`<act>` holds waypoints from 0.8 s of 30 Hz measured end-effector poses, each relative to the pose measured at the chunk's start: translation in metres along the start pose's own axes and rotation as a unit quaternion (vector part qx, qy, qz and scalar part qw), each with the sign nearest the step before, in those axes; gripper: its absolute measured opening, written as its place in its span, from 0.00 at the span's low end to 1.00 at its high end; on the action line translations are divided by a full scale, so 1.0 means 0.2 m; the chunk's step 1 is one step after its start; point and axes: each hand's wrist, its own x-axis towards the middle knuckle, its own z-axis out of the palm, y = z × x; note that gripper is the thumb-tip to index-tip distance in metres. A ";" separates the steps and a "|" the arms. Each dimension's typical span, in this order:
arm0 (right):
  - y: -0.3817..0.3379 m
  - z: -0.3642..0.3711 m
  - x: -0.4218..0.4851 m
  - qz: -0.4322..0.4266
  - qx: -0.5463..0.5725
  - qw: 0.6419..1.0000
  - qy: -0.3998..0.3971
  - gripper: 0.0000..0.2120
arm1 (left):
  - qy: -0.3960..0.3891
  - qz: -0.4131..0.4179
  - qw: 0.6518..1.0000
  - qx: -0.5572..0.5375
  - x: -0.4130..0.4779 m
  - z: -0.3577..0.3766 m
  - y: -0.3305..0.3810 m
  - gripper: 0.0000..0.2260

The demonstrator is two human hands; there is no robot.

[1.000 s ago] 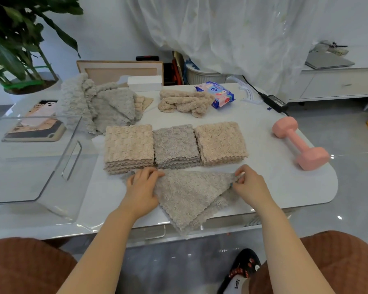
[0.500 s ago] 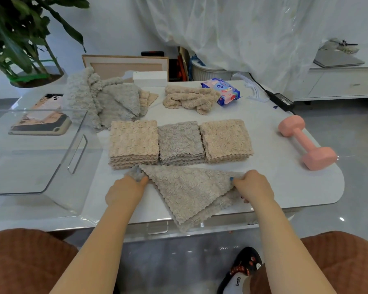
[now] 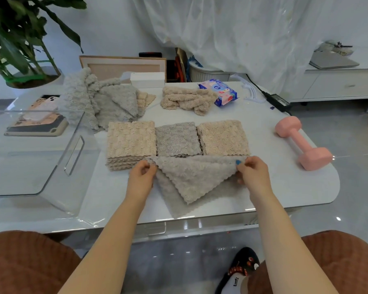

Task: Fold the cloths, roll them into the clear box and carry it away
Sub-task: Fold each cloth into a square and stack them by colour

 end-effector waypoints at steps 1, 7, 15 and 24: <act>-0.04 -0.01 -0.01 0.006 0.045 0.999 0.002 0.11 | 0.017 0.038 0.999 0.031 0.00 -0.02 0.00 0.11; -0.24 -0.08 -0.10 -0.007 0.367 0.917 -0.156 0.08 | 0.036 0.088 0.994 -0.061 -0.06 -0.11 0.06 0.03; -0.25 -0.13 -0.10 -0.015 0.322 0.926 -0.195 0.08 | -0.098 -0.023 0.916 -0.388 -0.07 -0.20 0.20 0.14; -0.27 -0.13 -0.06 -0.032 0.158 0.986 -0.040 0.04 | -0.012 0.136 0.984 -0.110 -0.01 -0.25 0.30 0.13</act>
